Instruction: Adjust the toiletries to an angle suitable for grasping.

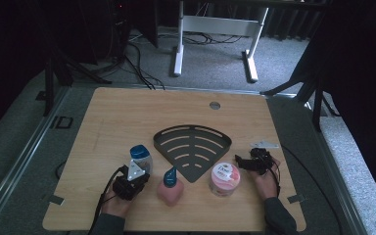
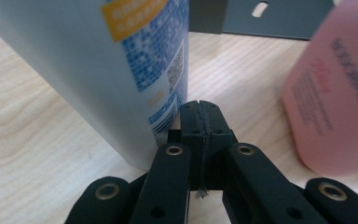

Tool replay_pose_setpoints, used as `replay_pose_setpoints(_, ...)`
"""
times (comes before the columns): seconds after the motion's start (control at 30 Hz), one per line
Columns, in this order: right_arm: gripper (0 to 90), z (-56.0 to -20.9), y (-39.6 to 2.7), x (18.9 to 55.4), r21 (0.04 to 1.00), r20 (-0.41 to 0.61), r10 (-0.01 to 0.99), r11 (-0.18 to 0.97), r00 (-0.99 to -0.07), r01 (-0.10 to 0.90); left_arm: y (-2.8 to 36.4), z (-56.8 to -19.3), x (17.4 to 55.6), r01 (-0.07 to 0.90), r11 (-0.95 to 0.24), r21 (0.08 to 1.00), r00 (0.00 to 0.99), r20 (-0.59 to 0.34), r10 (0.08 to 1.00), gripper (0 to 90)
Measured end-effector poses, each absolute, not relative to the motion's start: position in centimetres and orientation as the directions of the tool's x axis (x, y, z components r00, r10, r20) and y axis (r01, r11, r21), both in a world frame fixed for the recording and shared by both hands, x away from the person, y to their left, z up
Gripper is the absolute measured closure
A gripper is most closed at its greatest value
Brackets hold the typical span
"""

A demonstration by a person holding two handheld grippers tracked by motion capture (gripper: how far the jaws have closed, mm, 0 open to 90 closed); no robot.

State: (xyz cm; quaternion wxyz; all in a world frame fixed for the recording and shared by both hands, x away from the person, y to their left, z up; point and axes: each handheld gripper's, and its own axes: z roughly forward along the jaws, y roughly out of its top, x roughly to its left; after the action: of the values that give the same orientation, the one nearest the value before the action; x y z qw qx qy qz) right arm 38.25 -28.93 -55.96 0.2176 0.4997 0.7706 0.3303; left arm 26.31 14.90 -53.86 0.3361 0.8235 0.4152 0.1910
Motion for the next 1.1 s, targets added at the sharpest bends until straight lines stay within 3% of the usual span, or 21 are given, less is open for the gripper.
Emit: replay_pose_setpoints(1.1, 18.3, -56.0, -28.9, 38.3, 0.726, -0.006, 0.914, 0.283, -0.406, 0.626, 16.1, -54.0, 33.6, 0.521, -0.489, 0.7, 0.618, 0.086, 0.781, 89.6)
